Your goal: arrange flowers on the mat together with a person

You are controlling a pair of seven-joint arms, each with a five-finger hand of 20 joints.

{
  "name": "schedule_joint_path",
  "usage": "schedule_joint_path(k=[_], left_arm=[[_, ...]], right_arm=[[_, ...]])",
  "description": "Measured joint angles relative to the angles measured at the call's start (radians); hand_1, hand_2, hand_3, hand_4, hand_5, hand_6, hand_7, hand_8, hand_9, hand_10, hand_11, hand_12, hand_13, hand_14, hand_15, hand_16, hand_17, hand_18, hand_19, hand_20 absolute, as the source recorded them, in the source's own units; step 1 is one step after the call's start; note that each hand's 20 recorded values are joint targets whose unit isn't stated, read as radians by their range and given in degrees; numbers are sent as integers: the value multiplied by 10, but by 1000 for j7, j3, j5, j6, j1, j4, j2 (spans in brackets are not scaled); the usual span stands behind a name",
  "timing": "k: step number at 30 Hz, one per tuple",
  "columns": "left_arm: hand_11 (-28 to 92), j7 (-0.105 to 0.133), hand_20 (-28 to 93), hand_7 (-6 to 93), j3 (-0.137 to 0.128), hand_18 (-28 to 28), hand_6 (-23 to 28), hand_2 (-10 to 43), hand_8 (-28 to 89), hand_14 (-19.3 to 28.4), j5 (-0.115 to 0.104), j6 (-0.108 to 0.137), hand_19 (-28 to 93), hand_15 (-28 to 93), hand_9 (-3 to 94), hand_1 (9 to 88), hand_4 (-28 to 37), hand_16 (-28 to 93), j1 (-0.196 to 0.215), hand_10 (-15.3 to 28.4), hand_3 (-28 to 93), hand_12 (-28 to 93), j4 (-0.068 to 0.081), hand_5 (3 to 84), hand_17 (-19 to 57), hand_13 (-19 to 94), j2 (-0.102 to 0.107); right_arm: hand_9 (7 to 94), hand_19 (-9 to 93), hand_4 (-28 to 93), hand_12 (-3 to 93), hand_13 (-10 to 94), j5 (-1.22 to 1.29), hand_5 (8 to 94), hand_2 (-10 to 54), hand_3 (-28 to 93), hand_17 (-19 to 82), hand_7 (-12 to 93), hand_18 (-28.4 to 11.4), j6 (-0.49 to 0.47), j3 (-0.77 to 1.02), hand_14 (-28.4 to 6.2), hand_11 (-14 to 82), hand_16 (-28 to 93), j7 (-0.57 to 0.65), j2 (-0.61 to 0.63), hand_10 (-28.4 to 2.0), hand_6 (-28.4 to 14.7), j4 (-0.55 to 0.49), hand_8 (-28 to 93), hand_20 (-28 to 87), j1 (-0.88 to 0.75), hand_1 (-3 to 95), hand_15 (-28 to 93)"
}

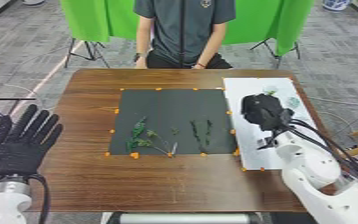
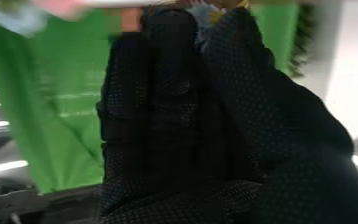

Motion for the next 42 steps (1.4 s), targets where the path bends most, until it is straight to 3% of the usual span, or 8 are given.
schedule_joint_path(k=[5, 12, 17, 21, 26, 35, 42], left_arm=[[200, 1, 123, 118, -3, 140, 80, 161, -103, 161, -6, 1, 316, 304, 379, 226, -283, -64, 13, 163, 705, 84, 0, 429, -54, 294, 0], [201, 8, 124, 118, -5, 141, 80, 162, -103, 161, -11, 5, 317, 300, 379, 224, -283, -61, 21, 161, 706, 84, 1, 429, -55, 296, 2], [201, 12, 123, 118, 11, 141, 80, 162, -103, 158, -13, 11, 316, 292, 381, 223, -283, -63, 13, 160, 708, 83, 9, 429, -55, 299, 11], [202, 12, 123, 119, 32, 141, 80, 162, -103, 156, -14, 13, 316, 290, 382, 224, -283, -62, -12, 159, 707, 83, 24, 429, -55, 300, 22], [202, 14, 123, 119, 54, 141, 81, 162, -103, 156, -25, 13, 318, 288, 383, 223, -283, -63, -46, 160, 710, 82, 42, 430, -56, 299, 39], [203, 23, 123, 119, 70, 141, 80, 155, -103, 155, -35, 24, 320, 288, 382, 230, -283, -61, -46, 159, 720, 82, 38, 430, -55, 299, 74], [206, 22, 123, 121, 74, 141, 80, 145, -103, 156, -36, 28, 321, 294, 383, 243, -283, -61, -47, 159, 725, 83, 39, 430, -55, 298, 78]], right_arm=[[711, 693, -283, 444, 696, 27, 581, -95, 599, 474, 472, -80, -31, -128, 11, 134, 426, -28, -49, -69, 18, -9, -20, 318, 137, 644, 342], [710, 697, -283, 439, 694, 147, 587, -95, 609, 477, 457, -86, -65, -366, -1, 135, 416, -18, -188, -74, 11, 70, -12, 311, 373, 635, 349], [704, 701, -283, 434, 686, 167, 586, -95, 616, 473, 438, -90, -108, -490, -5, 134, 409, 11, -291, -76, 7, 98, -16, 305, 479, 628, 352], [699, 709, -283, 430, 683, 182, 582, -95, 620, 472, 430, -94, -164, -515, -5, 133, 403, 35, -378, -77, 7, 115, -17, 302, 497, 624, 351], [691, 729, -283, 417, 681, 178, 566, -95, 624, 473, 418, -92, -127, -590, -4, 144, 401, 54, -452, -79, 5, 186, -17, 300, 516, 619, 362], [665, 742, -283, 382, 671, 153, 566, -95, 620, 476, 399, -93, -99, -711, -6, 192, 392, 110, -507, -89, -3, 255, -21, 281, 547, 614, 374], [637, 748, -283, 350, 658, 96, 557, -95, 614, 470, 381, -94, -106, -706, -6, 232, 393, 64, -548, -99, -4, 309, -51, 271, 548, 608, 379]])
